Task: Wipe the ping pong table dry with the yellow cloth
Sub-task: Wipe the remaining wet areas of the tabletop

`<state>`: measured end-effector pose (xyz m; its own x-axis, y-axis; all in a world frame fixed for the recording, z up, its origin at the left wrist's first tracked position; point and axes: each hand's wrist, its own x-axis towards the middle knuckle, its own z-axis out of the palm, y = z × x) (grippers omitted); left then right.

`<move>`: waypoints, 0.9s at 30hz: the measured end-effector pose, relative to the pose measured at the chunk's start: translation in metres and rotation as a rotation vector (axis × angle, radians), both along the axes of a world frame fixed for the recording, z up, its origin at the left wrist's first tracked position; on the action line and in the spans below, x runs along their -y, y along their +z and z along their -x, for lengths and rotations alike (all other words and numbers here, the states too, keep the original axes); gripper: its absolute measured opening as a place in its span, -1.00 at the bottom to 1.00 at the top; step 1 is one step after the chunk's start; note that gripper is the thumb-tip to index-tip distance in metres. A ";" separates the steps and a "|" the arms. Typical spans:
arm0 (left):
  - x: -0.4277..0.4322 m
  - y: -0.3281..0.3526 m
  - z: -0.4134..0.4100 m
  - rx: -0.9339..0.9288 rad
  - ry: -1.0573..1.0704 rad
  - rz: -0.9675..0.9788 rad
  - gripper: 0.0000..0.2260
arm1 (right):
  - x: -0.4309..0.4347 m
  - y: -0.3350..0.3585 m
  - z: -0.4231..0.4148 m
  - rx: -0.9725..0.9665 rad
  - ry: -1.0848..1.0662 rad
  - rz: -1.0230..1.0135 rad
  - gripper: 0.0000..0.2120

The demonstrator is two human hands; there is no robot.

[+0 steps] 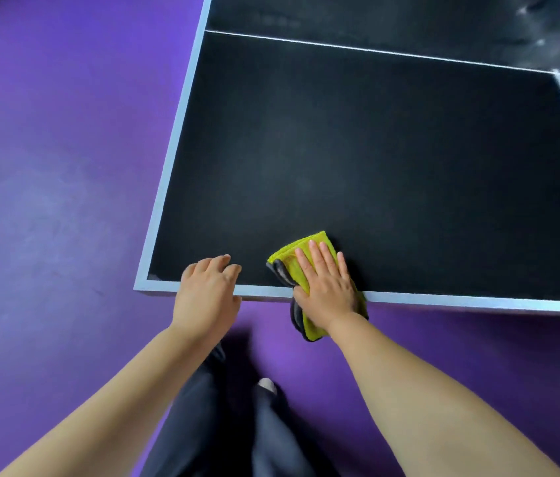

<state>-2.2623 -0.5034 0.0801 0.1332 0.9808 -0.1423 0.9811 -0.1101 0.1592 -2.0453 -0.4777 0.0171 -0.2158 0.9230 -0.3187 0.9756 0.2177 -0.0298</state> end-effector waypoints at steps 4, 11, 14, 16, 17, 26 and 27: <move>0.002 0.005 -0.045 0.020 -0.140 -0.048 -0.52 | 0.013 0.008 -0.054 0.024 -0.135 0.024 -0.38; -0.023 0.015 -0.109 0.004 -0.328 -0.013 -0.51 | 0.021 0.020 -0.140 0.015 -0.325 0.096 -0.36; -0.050 0.020 -0.134 0.006 -0.353 -0.007 -0.51 | 0.012 0.024 -0.167 0.014 -0.349 0.137 -0.35; -0.070 0.022 -0.151 0.005 -0.357 -0.002 -0.51 | 0.003 0.025 -0.184 0.014 -0.358 0.156 -0.34; -0.080 0.022 -0.160 0.013 -0.356 0.005 -0.52 | -0.003 0.026 -0.192 0.013 -0.359 0.163 -0.34; -0.180 0.027 -0.229 0.041 -0.392 0.006 -0.50 | -0.065 0.032 -0.252 0.023 -0.331 0.212 -0.36; -0.192 0.027 -0.238 0.031 -0.398 0.005 -0.50 | -0.074 0.032 -0.257 0.014 -0.335 0.213 -0.34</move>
<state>-2.0243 -0.3116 0.1068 0.5072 0.8510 -0.1366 0.8565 -0.4801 0.1894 -1.7879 -0.4041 0.0490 0.0921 0.8545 -0.5113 0.9921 -0.1224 -0.0259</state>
